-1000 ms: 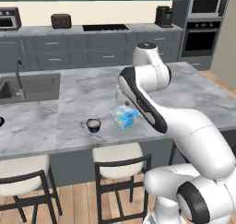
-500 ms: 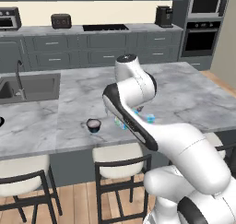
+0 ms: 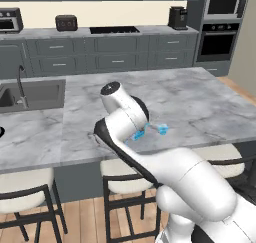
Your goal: Stack the yogurt containers by placing the smaller containers on top of the larger containers.
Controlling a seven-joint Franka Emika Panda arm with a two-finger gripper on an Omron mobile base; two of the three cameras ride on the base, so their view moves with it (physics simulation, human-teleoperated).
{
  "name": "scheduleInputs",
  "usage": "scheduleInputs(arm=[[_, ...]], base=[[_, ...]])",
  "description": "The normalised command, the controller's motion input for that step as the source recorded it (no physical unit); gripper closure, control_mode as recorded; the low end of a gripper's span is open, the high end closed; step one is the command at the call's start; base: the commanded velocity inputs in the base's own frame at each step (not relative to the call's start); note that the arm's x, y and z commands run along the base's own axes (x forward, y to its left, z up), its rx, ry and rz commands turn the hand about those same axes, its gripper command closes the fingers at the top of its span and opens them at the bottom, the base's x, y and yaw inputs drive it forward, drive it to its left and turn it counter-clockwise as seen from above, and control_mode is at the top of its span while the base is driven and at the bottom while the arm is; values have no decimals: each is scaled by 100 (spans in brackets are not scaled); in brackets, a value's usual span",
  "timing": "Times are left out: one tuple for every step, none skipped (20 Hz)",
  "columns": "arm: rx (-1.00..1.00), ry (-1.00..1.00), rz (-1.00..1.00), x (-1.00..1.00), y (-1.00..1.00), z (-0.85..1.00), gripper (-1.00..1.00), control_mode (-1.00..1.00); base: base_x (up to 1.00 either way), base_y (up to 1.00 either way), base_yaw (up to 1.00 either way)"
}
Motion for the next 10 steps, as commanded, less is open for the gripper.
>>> scheduleInputs(arm=[[-17,6,3,26,40,-35,-100,-100],[-15,6,3,30,39,-31,-100,-100],[-13,5,3,35,39,-30,-100,-100],[-10,5,2,38,36,-27,-100,-100],[-9,3,2,43,35,-26,-100,-100],[-7,2,2,41,34,-26,-100,-100],[-3,2,2,44,28,-27,-100,-100],[-1,2,1,45,25,-26,-100,-100],[0,1,1,47,22,-23,-100,-100],[0,0,1,46,22,-20,-100,-100]], base=[[0,0,0],[0,0,0],[0,0,0],[0,0,0],[0,0,0],[0,0,0],[0,0,0],[0,0,0],[0,0,0],[0,0,0]])
